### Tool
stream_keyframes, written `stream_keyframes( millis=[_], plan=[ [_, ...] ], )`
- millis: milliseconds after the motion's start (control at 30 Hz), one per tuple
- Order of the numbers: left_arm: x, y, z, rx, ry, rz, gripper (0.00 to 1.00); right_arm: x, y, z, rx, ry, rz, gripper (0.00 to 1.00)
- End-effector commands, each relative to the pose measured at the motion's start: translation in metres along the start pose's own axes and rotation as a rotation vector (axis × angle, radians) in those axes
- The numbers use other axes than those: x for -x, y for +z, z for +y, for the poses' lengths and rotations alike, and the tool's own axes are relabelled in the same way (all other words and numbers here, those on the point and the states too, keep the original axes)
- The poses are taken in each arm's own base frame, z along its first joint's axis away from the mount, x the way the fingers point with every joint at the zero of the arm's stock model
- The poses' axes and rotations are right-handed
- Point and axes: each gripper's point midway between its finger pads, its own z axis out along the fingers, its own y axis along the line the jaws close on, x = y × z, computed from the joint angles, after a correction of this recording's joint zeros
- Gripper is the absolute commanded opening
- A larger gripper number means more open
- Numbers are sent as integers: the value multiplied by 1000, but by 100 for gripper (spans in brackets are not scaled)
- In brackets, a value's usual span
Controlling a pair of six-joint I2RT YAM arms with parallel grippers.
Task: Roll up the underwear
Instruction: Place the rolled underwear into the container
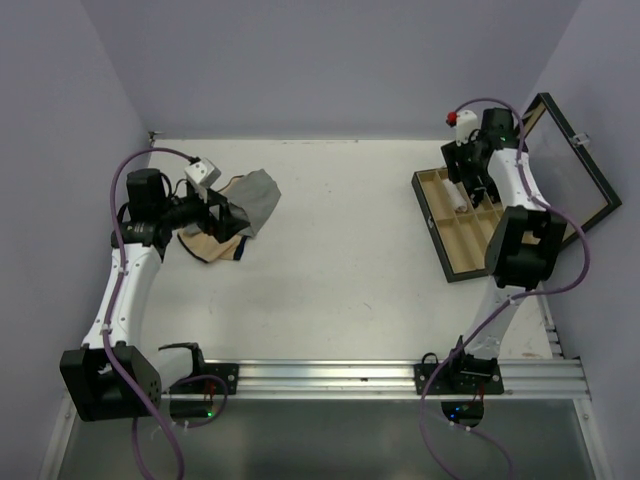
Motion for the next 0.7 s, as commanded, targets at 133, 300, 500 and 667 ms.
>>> stream_keyframes(
  millis=[133, 300, 500, 667],
  plan=[
    [26, -10, 20, 152, -48, -41, 100, 64, -99, 22, 76, 1, -193, 87],
    [9, -11, 50, 293, -165, 40, 100, 62, -137, 89, 204, -78, -214, 95],
    [-37, -2, 85, 375, -166, 209, 91, 20, -169, 187, 344, -169, -169, 96],
    [-62, 13, 103, 343, -153, 294, 79, -15, -177, 219, 464, -107, -106, 96]
  ],
)
